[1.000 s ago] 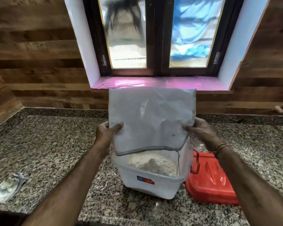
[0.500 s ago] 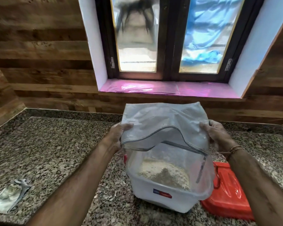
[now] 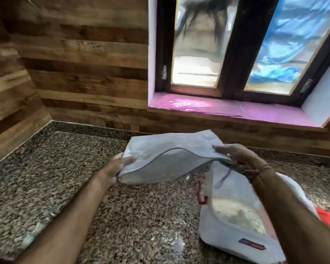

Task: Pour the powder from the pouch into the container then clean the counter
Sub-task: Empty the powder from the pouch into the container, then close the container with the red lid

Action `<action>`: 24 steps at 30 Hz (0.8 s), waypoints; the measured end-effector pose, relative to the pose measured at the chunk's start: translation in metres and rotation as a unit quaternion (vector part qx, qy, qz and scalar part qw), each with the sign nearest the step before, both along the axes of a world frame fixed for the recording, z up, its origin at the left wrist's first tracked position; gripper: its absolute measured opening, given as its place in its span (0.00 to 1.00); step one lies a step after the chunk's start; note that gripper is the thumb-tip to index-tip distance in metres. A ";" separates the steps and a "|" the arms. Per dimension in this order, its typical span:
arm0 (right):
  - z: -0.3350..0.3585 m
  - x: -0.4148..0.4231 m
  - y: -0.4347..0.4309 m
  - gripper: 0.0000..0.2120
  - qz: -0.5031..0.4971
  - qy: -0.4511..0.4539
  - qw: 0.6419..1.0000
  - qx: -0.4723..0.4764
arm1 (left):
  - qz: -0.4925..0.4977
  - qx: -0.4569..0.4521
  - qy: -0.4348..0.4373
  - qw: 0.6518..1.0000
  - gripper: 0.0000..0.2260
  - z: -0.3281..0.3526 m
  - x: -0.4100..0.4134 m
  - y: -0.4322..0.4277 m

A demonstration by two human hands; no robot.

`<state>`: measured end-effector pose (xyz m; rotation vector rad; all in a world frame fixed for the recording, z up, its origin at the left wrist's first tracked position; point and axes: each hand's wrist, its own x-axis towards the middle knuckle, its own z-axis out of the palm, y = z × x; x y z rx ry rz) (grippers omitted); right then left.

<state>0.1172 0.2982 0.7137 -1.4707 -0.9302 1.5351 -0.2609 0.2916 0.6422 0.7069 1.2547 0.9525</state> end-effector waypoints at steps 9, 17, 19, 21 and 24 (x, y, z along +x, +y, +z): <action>-0.126 -0.140 0.023 0.12 0.059 -0.333 0.941 0.003 | 0.121 -0.054 0.186 0.973 0.26 -0.110 -0.107 -0.065; -0.208 -0.147 -0.028 0.17 0.072 -0.478 0.873 -0.071 | 0.115 -0.063 0.345 0.930 0.34 -0.170 -0.119 -0.104; -0.215 -0.144 -0.036 0.13 0.062 -0.481 0.872 -0.064 | 0.108 -0.053 0.377 0.918 0.36 -0.180 -0.116 -0.108; -0.221 -0.144 -0.042 0.14 0.054 -0.502 0.862 -0.051 | 0.098 -0.046 0.418 0.902 0.37 -0.187 -0.113 -0.113; -0.224 -0.146 -0.049 0.16 0.042 -0.539 0.841 -0.024 | 0.084 -0.033 0.497 0.863 0.35 -0.184 -0.102 -0.117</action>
